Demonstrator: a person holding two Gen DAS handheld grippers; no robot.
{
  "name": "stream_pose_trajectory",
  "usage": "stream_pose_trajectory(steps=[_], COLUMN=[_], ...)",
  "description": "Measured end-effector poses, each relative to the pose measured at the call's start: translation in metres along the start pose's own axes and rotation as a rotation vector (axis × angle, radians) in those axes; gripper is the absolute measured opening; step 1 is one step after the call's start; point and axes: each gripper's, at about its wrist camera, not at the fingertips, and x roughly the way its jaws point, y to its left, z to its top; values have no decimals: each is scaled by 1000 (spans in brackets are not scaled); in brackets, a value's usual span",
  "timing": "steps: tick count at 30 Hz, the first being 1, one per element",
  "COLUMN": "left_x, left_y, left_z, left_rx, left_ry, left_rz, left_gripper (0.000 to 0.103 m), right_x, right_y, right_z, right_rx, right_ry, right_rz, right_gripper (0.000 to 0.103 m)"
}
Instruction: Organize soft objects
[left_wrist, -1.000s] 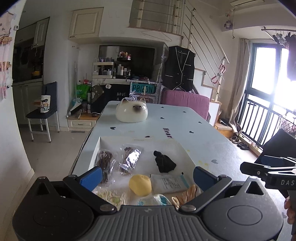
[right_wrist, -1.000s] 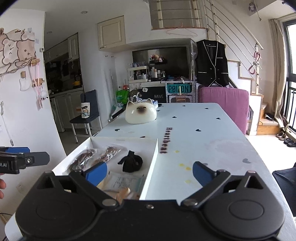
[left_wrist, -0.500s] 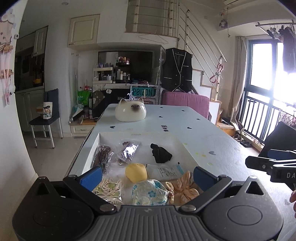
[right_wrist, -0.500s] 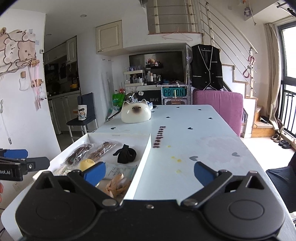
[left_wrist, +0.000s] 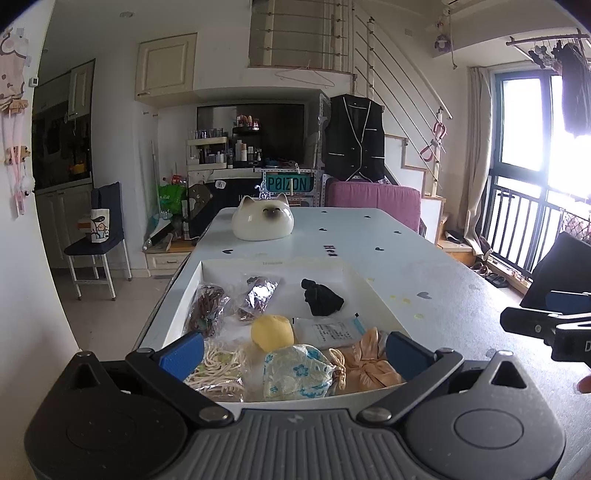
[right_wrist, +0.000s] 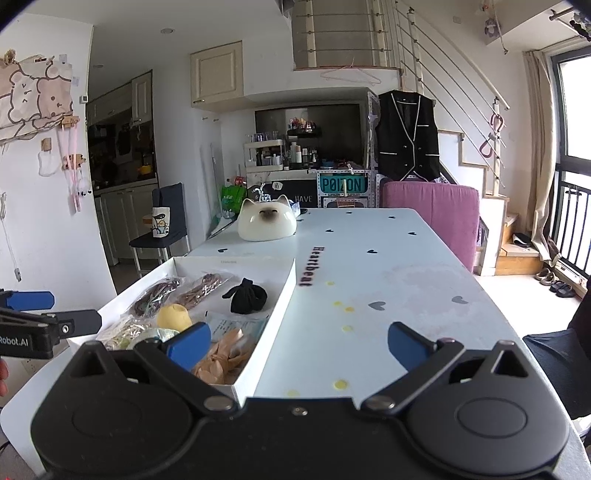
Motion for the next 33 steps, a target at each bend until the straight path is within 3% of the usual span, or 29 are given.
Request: stream_pose_trajectory(steps=[33], left_x=[-8], left_y=[-2], left_z=[0], left_rx=[4], left_ry=[-5], left_rz=[12], left_gripper=[103], right_x=[-7], right_y=[0], right_z=[-3], right_rx=[0], right_ry=[-3], right_rz=[-1], right_gripper=[103])
